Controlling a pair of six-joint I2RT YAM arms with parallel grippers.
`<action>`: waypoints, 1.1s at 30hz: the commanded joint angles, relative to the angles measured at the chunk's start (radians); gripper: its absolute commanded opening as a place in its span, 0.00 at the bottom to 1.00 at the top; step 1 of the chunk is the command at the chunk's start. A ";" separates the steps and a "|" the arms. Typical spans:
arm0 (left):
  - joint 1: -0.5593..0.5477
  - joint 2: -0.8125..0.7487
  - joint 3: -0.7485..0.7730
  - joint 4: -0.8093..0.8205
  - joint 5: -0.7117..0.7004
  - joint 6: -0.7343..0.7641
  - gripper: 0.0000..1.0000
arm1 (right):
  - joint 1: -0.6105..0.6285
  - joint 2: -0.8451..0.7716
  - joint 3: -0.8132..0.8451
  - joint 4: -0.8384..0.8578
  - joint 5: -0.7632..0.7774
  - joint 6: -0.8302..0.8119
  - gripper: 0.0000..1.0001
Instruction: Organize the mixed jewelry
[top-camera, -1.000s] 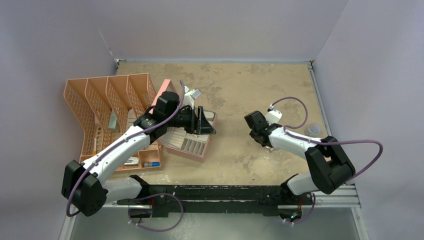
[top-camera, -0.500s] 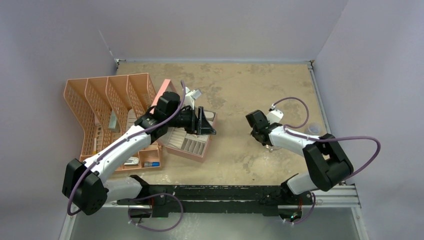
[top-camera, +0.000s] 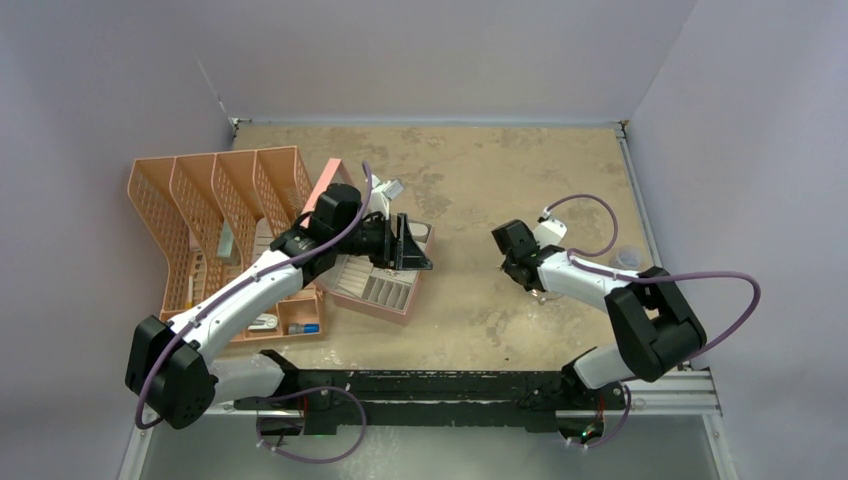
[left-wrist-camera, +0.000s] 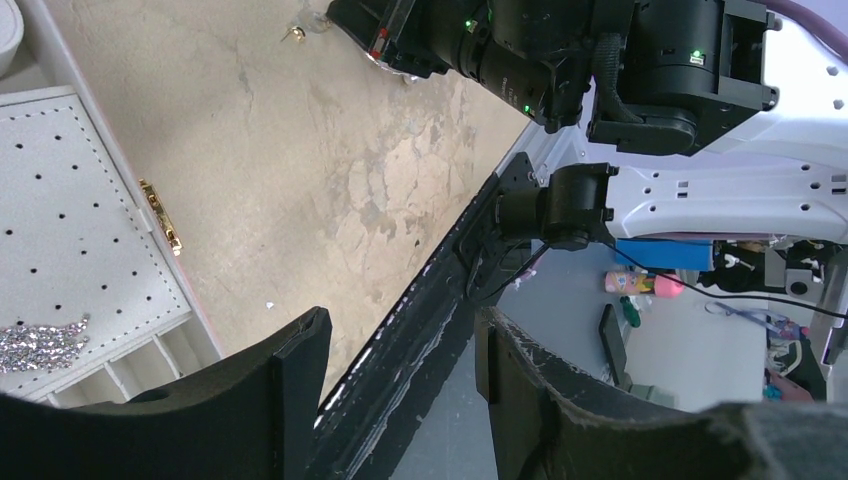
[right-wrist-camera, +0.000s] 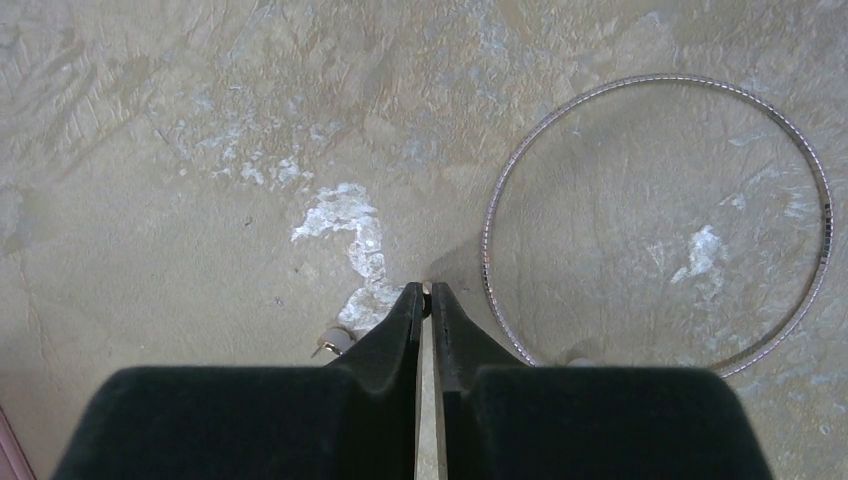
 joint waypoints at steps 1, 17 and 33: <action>-0.008 0.004 0.002 0.028 0.019 -0.019 0.54 | -0.007 -0.005 0.005 0.018 0.013 0.004 0.05; -0.037 0.086 0.003 0.157 -0.063 -0.242 0.52 | -0.004 -0.224 -0.097 0.285 -0.248 -0.105 0.00; -0.041 0.272 -0.016 0.409 -0.052 -0.378 0.51 | 0.088 -0.342 -0.189 0.586 -0.578 -0.168 0.01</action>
